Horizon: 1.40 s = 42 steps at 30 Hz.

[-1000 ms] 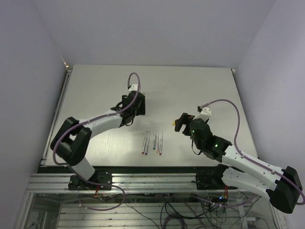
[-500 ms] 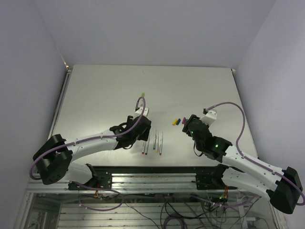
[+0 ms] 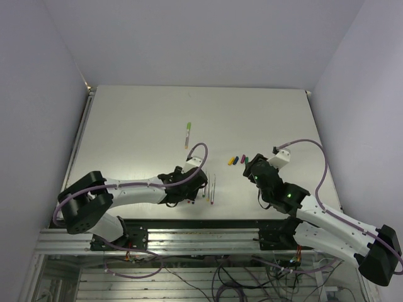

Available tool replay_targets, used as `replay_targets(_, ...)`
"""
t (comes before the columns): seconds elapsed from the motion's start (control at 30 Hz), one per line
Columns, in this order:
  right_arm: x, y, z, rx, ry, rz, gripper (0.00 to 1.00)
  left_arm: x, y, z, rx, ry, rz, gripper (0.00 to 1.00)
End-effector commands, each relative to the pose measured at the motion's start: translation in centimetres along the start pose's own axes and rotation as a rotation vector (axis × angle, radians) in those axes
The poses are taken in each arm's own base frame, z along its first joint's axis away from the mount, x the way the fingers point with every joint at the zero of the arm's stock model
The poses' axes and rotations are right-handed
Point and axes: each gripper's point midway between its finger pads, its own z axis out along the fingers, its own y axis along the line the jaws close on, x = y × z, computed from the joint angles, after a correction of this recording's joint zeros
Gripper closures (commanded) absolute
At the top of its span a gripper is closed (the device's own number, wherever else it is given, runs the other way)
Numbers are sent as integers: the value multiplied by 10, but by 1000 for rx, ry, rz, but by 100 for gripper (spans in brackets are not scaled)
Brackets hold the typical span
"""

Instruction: Insert the pens into the pen caps

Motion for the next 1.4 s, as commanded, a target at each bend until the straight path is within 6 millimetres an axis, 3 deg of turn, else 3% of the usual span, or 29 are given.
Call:
replay_targets(0.0,5,-8,1,28,2,16,46,-8,-7,1,-19,-24,-7,32)
replay_targets(0.3,7,-7,2,21,7,28,46,-4,-12,7,-22,-13,6,38)
replay_targets(0.37,8,-7,2,19,8,27,46,-2,-13,9,-22,-5,8,44)
replay_targets(0.47,8,-6,1,16,11,33,46,2,-12,11,-40,21,10,63)
replay_targets(0.53,8,-6,1,17,12,36,46,5,-10,11,-57,39,16,67)
replay_targets(1.17,9,-2,-2,-5,35,52,44,26,-6,14,-74,135,52,71)
replay_targets(1.37,10,-4,-4,6,48,53,41,33,2,18,-92,173,58,65)
